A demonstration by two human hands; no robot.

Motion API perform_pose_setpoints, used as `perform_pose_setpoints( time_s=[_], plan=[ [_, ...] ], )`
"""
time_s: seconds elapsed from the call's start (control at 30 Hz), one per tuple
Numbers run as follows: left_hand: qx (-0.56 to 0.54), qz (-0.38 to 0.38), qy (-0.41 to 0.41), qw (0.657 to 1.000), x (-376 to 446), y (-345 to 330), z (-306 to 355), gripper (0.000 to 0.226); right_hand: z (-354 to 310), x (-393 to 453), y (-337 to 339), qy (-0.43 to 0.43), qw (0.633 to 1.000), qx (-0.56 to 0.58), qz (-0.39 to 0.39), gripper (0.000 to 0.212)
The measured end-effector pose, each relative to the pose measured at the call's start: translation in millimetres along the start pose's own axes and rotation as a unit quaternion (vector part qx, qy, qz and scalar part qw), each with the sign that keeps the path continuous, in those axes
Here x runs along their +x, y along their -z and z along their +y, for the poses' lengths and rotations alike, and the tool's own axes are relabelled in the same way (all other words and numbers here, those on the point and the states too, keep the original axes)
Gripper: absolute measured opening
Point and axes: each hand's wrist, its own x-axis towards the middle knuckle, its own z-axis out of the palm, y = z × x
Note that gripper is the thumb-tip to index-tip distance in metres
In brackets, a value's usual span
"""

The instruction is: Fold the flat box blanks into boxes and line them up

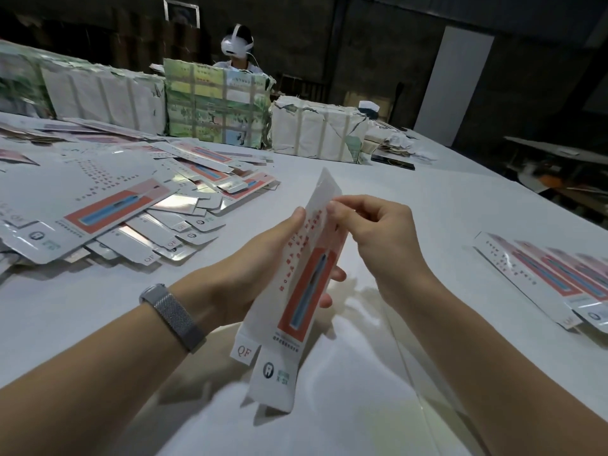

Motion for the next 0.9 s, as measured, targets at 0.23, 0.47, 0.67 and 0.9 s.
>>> perform_pose_setpoints(
  time_s=[0.23, 0.47, 0.67, 0.9],
  plan=[
    [0.013, -0.022, 0.007, 1.0, -1.1, -4.7, -1.3, 0.063, -12.3, 10.4, 21.2, -0.028, 0.992, -0.091, -0.087, 0.039],
    [0.043, 0.007, 0.014, 0.999, 0.1, -10.4, -1.1, 0.064, -15.7, 10.5, 27.5, -0.021, 0.995, -0.042, -0.093, 0.033],
    [-0.035, -0.032, 0.025, 0.999, 5.4, -18.8, -10.9, 0.079, -24.8, 12.0, 35.1, -0.06, 0.994, -0.014, -0.095, 0.032],
    [-0.109, -0.003, -0.048, 0.993, 9.5, -26.5, -14.7, 0.071, -18.0, 5.5, 18.5, 0.013, 0.999, 0.05, 0.002, 0.016]
  ],
)
